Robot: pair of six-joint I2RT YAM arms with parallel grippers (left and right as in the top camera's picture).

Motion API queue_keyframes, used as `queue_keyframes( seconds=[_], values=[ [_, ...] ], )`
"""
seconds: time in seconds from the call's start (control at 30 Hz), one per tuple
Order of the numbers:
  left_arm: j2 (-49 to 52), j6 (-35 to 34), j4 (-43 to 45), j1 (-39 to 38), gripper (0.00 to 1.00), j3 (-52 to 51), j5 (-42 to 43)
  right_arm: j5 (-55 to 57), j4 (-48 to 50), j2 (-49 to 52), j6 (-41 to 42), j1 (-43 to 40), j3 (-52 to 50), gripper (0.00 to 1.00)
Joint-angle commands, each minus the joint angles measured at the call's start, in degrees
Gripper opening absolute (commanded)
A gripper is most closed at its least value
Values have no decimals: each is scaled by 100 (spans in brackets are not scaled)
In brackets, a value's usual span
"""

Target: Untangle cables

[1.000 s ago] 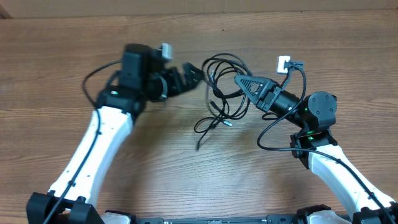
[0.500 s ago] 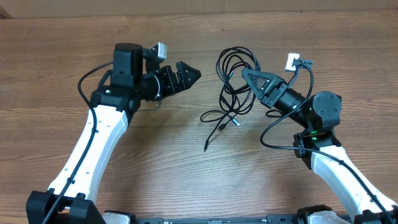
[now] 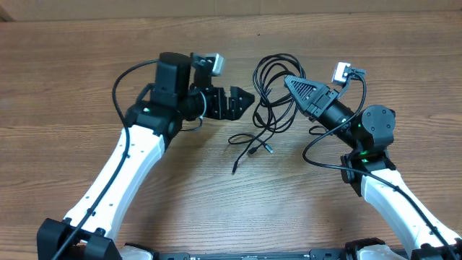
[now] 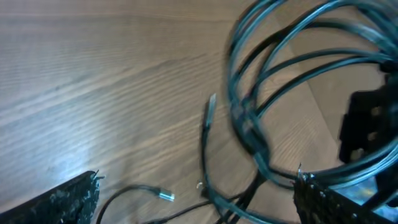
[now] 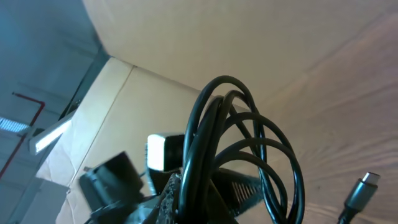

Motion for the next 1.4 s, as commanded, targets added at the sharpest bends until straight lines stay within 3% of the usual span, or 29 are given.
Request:
queue_keyframes(
  seconds=[0.0,0.1,0.17,0.47,0.53,0.83,0.87,1.0,1.03,1.07,1.13,1.17,1.3,1.37],
  values=[
    [48,-1513,188,-17,100,-24,-190,96,-162,-155,101,-11,133,4],
    [48,-3399,223,42,99,-24,109,92,-278,-155,101,-11,133,4],
    [50,-3589,350,11,100,-24,109,90,-275,-155,103,-11,133,4],
    [50,-1526,634,-221,100,-24,52,-431,439,-155,122,-11,133,4],
    [50,-802,662,-221,100,-24,44,-586,645,-155,343,-11,133,4],
    [326,-229,1019,-267,100,-24,48,-994,883,-155,595,0,133,4],
    [382,-229,1069,-271,97,-24,48,-1025,885,-155,595,0,133,4],
    [741,-321,1473,-273,72,-24,205,-1071,883,-155,595,0,133,4],
    [798,-317,1567,-273,56,-24,297,-1071,883,-155,595,0,133,4],
    [861,-317,1683,-271,33,-24,407,-1071,881,-155,592,0,133,4],
    [879,-315,1714,-271,9,-24,400,-1069,881,-155,592,0,133,4],
    [879,-315,1711,-271,4,-24,385,-1071,881,-155,592,0,133,4],
    [879,-315,1755,-254,4,-24,407,-1062,879,-155,568,0,133,4],
    [879,-297,1690,-256,22,-24,538,-1032,879,-155,570,0,133,4]
  ],
)
